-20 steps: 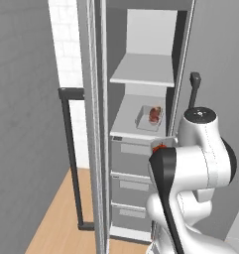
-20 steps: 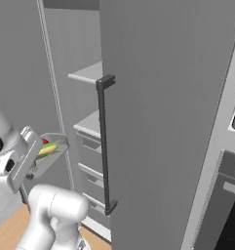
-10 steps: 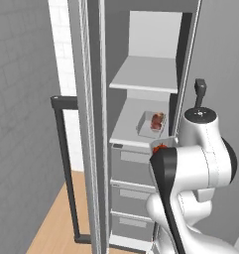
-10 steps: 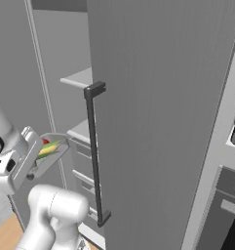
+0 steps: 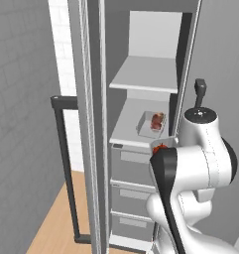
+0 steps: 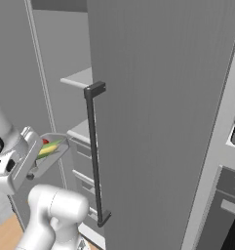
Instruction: Take the meat container that has the steak and place it on the second highest rack of the freezer. Then take the vegetable container that has the corn and tomato and place it on the highest rack of the freezer.
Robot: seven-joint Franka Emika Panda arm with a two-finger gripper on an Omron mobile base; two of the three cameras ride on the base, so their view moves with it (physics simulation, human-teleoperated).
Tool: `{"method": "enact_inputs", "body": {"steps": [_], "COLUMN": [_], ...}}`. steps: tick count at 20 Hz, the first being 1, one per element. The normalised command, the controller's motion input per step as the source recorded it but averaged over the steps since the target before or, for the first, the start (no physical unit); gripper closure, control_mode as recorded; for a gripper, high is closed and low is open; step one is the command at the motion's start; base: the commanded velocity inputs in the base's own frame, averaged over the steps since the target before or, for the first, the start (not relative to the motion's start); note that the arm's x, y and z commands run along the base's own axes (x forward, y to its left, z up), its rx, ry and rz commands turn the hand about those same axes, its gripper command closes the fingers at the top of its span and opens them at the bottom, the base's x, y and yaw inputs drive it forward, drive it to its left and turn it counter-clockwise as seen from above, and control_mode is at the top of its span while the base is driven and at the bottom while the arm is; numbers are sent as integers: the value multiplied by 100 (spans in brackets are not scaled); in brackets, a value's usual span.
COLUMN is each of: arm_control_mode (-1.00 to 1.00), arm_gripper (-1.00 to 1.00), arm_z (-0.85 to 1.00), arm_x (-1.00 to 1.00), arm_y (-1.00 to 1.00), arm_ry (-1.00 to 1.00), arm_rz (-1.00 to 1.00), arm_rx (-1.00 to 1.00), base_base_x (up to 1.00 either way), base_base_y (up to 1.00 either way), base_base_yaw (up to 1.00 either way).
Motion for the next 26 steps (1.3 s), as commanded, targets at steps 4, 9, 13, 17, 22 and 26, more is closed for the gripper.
{"method": "enact_inputs", "body": {"steps": [4,9,13,17,22,26], "arm_control_mode": [-100,-100,-100,-100,-100,-100], "arm_gripper": [100,100,100,100,100,100], "arm_z": [19,51,55,62,58,12], "arm_x": [11,56,97,96,49,67], "arm_y": [-9,-16,9,-13,-17,0], "arm_ry": [-6,-9,-4,-1,-16,-7], "arm_rz": [4,10,2,4,4,0], "arm_rx": [3,13,0,1,0,0], "base_base_x": [10,0,0,0,0,0], "base_base_y": [0,0,0,0,0,0], "base_base_yaw": [1,0,0,0,0,0]}}
